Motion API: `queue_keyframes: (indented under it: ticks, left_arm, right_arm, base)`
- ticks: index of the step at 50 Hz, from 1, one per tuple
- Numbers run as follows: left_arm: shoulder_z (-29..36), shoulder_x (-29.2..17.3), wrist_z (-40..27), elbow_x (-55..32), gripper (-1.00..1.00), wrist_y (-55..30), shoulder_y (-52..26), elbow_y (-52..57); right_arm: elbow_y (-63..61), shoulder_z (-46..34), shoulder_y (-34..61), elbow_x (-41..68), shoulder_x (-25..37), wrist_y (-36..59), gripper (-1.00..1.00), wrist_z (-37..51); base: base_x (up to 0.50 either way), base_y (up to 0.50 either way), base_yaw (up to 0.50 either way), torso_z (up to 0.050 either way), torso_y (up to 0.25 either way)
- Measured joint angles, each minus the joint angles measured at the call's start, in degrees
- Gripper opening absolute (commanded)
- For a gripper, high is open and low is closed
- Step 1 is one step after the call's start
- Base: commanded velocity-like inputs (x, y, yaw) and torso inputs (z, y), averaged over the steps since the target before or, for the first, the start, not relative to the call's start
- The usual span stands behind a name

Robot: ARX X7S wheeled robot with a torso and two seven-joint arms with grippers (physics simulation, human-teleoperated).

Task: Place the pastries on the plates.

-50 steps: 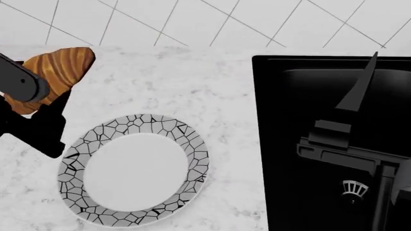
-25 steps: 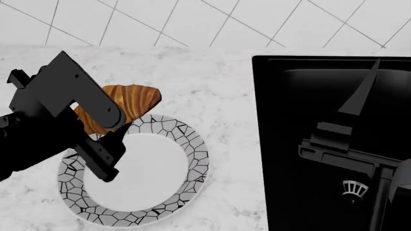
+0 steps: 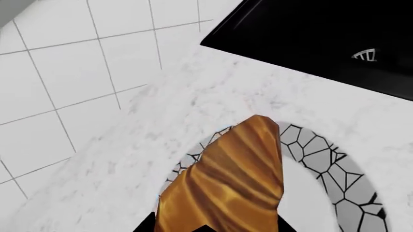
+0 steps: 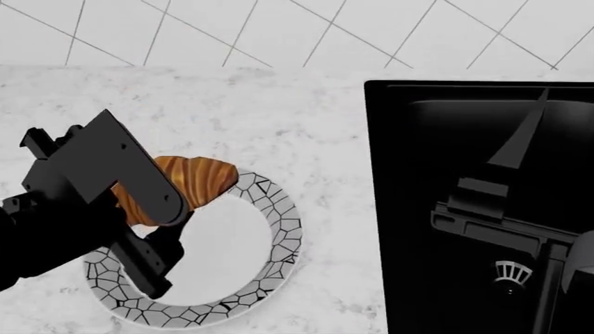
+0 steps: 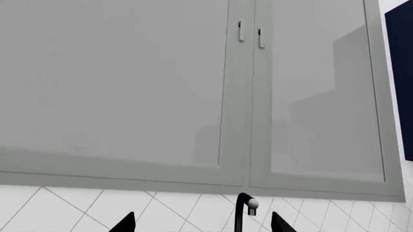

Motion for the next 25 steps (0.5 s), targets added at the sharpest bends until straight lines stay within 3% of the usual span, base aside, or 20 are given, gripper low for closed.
queue_keyframes:
  ticks: [25]
  left_arm:
    - [2.90, 1.87, 1.52, 0.88, -1.00, -1.36, 1.60, -1.10]
  right_arm:
    - [-0.37, 0.57, -1.16, 0.17, 0.32, -0.39, 1.00, 0.41]
  base:
    - [0.00, 0.00, 0.00, 0.000, 0.001]
